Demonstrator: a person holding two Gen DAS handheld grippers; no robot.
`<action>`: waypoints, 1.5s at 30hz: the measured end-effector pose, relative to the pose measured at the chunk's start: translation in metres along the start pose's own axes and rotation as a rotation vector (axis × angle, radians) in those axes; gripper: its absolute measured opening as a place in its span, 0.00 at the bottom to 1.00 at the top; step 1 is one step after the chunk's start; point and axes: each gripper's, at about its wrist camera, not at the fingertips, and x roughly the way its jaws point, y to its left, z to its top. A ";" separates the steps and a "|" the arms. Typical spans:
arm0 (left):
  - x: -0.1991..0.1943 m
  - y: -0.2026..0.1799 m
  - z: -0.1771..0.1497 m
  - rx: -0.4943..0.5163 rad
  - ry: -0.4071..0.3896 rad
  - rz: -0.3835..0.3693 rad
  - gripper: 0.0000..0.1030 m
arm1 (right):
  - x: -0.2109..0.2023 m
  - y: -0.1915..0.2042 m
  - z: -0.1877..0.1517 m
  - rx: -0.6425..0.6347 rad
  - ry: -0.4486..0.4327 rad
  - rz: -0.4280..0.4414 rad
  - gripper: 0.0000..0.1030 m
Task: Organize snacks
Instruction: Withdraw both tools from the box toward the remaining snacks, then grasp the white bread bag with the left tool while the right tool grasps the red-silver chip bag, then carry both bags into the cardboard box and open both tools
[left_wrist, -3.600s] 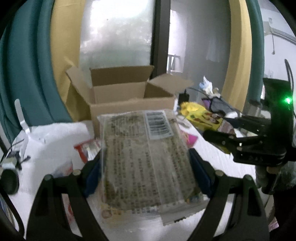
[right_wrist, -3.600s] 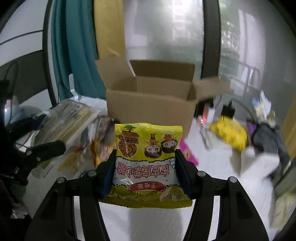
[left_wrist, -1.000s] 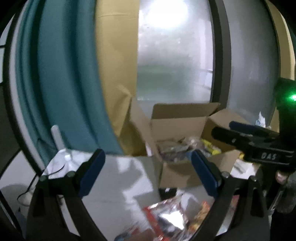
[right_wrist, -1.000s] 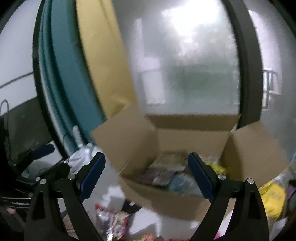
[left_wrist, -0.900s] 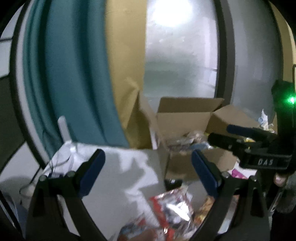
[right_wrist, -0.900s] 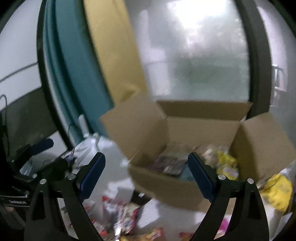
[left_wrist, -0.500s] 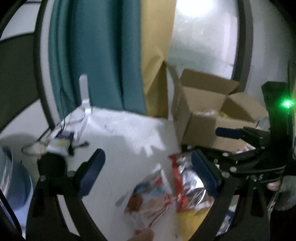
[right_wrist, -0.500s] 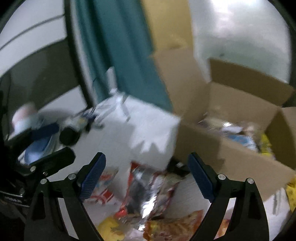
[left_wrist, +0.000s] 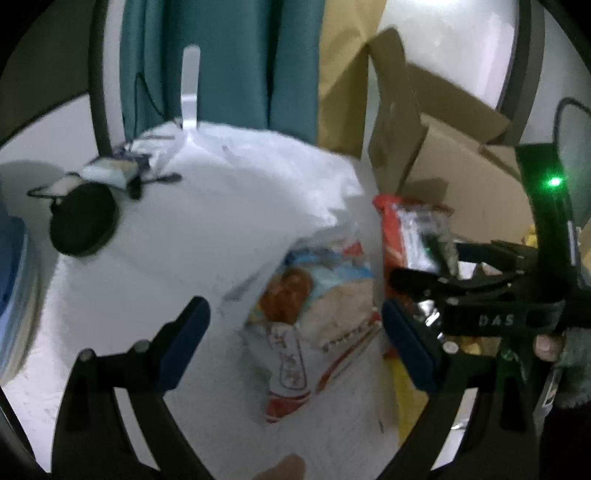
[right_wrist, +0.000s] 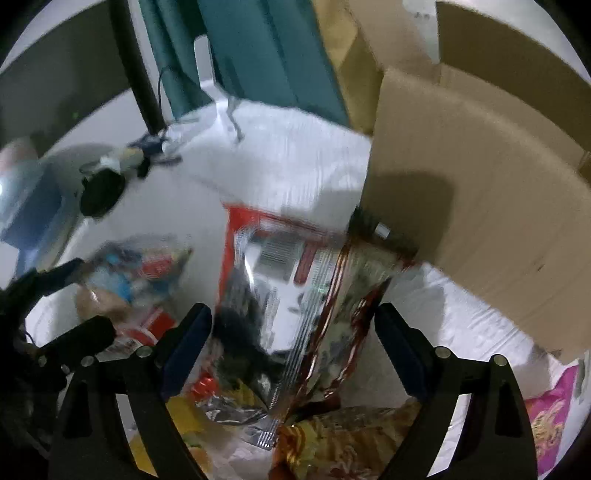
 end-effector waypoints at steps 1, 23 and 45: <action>0.004 0.000 -0.001 -0.005 0.011 -0.010 0.92 | 0.001 0.000 -0.001 0.003 0.002 0.006 0.87; -0.035 -0.005 0.014 0.023 -0.129 -0.082 0.65 | -0.093 0.001 0.032 -0.078 -0.222 0.049 0.59; -0.074 -0.106 0.116 0.275 -0.370 -0.140 0.66 | -0.202 -0.119 0.057 0.141 -0.508 -0.134 0.59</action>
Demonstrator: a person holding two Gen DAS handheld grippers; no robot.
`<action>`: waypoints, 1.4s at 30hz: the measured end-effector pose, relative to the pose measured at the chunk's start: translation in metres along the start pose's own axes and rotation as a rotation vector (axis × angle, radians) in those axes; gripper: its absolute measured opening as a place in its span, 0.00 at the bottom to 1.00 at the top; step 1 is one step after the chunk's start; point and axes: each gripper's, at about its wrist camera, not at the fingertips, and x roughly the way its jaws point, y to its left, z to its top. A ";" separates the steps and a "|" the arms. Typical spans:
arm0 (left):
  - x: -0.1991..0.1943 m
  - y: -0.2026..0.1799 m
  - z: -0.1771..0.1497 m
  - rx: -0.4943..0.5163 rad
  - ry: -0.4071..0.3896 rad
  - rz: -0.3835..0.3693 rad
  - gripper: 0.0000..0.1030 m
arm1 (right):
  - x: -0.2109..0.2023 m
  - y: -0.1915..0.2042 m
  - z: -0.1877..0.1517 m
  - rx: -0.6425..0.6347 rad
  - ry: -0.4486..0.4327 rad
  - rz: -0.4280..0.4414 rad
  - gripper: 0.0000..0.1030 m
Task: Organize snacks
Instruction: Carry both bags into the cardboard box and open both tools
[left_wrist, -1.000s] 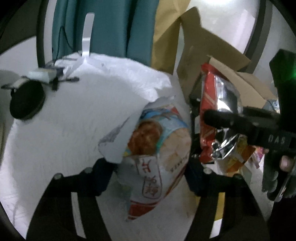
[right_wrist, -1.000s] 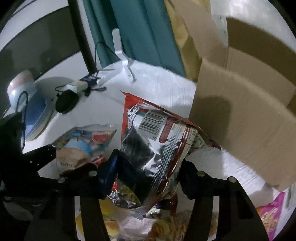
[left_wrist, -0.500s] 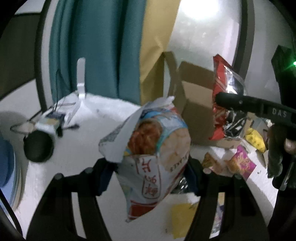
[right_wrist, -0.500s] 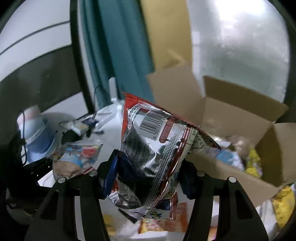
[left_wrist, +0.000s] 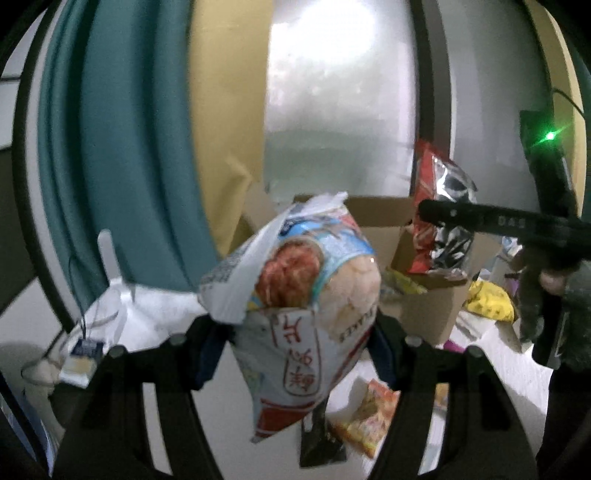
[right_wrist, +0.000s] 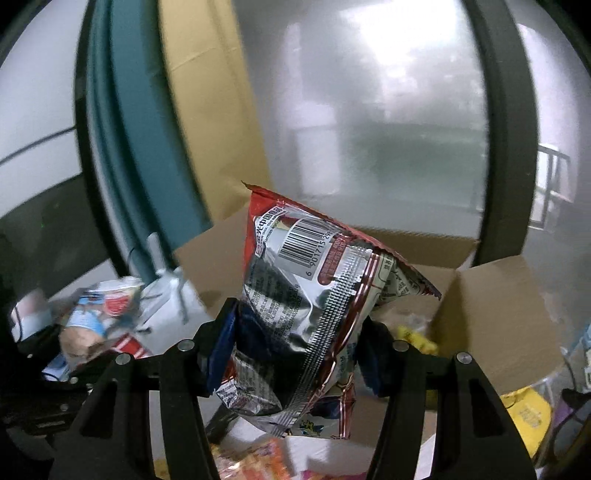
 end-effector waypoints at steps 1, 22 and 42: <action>0.003 -0.006 0.007 0.019 -0.012 0.008 0.66 | 0.000 -0.006 0.003 0.008 -0.007 -0.010 0.59; 0.122 -0.047 0.071 0.064 0.037 -0.091 0.67 | 0.047 -0.080 0.019 0.113 -0.013 -0.151 0.59; 0.216 -0.071 0.060 0.067 0.183 -0.090 0.71 | 0.125 -0.127 -0.008 0.188 0.140 -0.217 0.64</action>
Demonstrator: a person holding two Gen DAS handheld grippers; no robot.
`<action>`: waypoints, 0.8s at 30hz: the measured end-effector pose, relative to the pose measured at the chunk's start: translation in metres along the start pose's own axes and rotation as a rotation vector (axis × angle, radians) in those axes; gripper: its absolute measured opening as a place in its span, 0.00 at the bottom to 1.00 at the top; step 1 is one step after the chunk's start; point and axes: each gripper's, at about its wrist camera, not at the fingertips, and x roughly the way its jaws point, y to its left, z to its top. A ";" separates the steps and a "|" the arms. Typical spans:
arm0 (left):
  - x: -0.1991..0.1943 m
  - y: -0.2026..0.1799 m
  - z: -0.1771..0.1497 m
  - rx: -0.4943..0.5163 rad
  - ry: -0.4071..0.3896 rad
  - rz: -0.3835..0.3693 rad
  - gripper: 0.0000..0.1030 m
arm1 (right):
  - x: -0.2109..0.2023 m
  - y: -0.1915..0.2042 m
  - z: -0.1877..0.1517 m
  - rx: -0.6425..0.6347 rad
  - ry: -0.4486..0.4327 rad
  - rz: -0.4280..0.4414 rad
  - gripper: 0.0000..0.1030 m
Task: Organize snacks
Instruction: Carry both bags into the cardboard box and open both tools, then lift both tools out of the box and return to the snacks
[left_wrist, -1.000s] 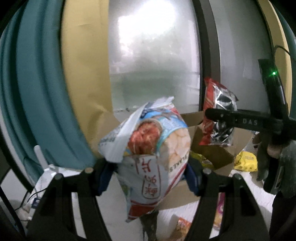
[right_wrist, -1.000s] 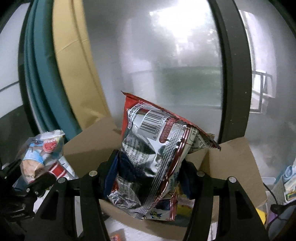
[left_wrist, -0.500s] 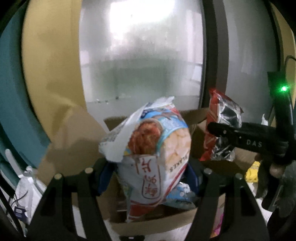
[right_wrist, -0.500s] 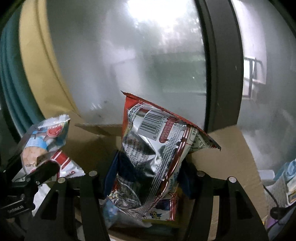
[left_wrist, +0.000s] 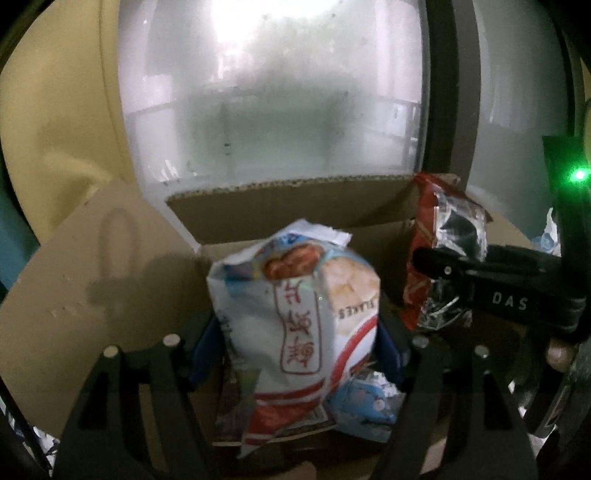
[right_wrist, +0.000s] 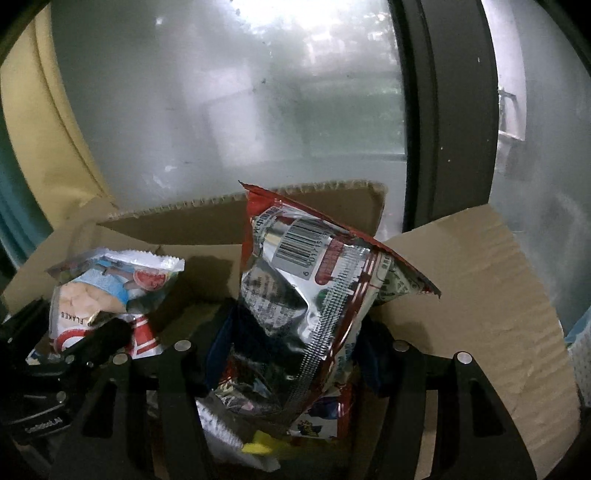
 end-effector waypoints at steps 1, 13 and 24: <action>0.002 0.000 0.000 0.000 0.005 -0.003 0.71 | 0.005 0.002 0.003 0.001 0.009 -0.003 0.72; -0.026 -0.002 -0.001 -0.034 -0.065 -0.033 0.88 | -0.014 0.007 0.006 0.017 -0.090 -0.063 0.84; -0.040 -0.001 0.002 -0.030 -0.049 -0.033 0.88 | -0.015 -0.032 0.006 0.071 -0.109 -0.214 0.84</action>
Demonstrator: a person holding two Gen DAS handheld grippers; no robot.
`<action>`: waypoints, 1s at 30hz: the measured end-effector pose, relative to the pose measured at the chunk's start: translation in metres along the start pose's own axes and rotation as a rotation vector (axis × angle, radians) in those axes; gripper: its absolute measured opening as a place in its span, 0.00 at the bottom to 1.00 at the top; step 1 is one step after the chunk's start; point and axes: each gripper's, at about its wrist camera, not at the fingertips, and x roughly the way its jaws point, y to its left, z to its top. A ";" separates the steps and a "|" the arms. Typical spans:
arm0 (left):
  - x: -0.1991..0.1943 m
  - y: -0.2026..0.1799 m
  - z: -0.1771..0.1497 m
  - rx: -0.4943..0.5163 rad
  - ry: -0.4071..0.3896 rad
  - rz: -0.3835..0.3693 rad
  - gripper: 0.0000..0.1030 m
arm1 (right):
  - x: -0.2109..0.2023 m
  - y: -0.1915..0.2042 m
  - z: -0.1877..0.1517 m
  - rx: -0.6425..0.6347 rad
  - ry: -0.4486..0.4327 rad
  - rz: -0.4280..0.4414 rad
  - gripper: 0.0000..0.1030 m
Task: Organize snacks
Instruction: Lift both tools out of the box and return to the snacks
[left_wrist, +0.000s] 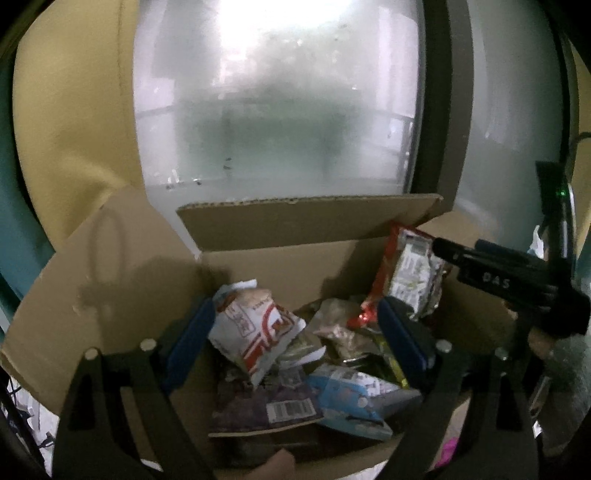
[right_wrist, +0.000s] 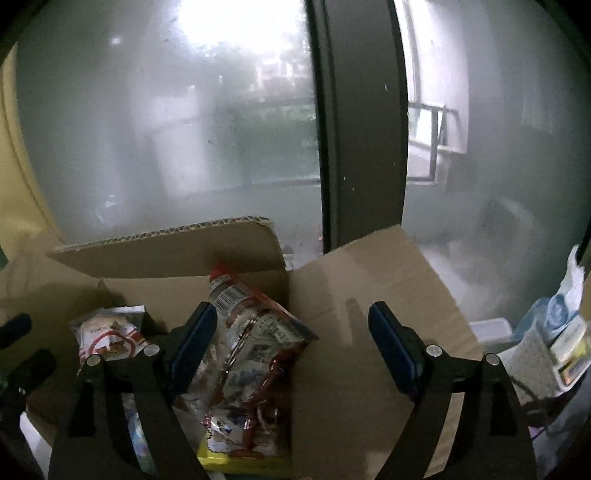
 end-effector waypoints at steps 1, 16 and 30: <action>-0.003 -0.004 0.002 0.014 -0.001 -0.003 0.88 | 0.002 0.001 0.000 -0.007 0.005 0.004 0.84; -0.063 -0.002 -0.027 0.073 0.004 0.004 0.88 | -0.026 0.055 -0.014 -0.222 0.082 0.156 0.78; -0.144 0.012 -0.074 0.056 -0.036 -0.033 0.88 | -0.132 0.078 -0.063 -0.184 0.024 0.264 0.78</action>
